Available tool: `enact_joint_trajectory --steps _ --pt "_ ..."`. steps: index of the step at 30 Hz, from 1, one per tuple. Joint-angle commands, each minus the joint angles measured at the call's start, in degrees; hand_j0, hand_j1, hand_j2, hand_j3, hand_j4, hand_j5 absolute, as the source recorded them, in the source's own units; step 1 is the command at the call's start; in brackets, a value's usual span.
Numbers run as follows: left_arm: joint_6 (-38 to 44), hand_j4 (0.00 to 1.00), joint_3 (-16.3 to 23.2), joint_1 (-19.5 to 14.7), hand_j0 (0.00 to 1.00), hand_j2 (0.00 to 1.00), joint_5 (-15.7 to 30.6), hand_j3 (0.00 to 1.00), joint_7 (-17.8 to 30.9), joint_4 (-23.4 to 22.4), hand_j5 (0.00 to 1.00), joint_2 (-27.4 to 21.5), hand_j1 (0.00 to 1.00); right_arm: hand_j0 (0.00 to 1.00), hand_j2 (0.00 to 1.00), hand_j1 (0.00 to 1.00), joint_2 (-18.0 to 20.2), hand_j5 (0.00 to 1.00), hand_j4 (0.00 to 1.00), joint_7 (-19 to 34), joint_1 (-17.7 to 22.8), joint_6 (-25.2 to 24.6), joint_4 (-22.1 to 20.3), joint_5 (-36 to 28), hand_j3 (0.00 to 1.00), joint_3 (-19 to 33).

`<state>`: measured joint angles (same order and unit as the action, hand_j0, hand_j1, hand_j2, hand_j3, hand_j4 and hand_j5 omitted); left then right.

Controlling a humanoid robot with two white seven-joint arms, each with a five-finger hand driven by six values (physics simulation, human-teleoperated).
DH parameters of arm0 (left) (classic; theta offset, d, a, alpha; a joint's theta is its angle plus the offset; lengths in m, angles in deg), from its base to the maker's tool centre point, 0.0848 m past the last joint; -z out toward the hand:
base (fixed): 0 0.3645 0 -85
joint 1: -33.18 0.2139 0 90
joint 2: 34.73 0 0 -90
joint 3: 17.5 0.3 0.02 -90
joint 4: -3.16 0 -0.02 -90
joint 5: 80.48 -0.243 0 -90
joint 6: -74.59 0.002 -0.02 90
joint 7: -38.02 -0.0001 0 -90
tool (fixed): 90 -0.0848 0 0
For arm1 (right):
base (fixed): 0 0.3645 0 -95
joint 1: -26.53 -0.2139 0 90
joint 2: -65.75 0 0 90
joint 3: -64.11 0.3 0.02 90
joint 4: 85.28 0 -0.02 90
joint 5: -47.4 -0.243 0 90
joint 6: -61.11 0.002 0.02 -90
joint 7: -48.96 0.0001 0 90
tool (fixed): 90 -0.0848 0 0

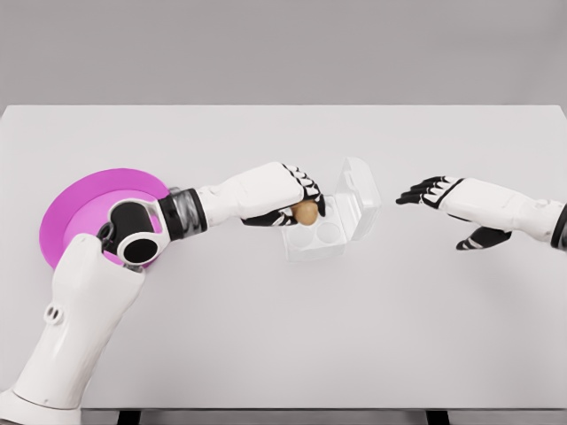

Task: Pack egg into the box and close the box lid

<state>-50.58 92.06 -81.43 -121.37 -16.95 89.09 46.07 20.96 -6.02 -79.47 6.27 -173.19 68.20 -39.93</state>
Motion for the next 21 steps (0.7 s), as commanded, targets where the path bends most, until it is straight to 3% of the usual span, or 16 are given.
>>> enact_joint_trajectory --steps 1,21 --pt "0.17 0.61 -0.05 0.09 0.61 0.61 0.46 0.61 -0.03 0.81 0.61 -0.20 0.61 1.00 1.00 1.00 -0.12 1.00 1.00 -0.02 -0.09 -0.16 0.19 -0.33 1.00 0.07" --pt "0.17 0.79 -1.72 1.32 0.79 0.79 2.04 0.79 -0.03 4.86 0.79 -2.75 0.79 1.00 1.00 1.00 -1.35 1.00 1.00 -0.02 -0.79 -0.16 0.19 -0.33 1.00 -0.19"
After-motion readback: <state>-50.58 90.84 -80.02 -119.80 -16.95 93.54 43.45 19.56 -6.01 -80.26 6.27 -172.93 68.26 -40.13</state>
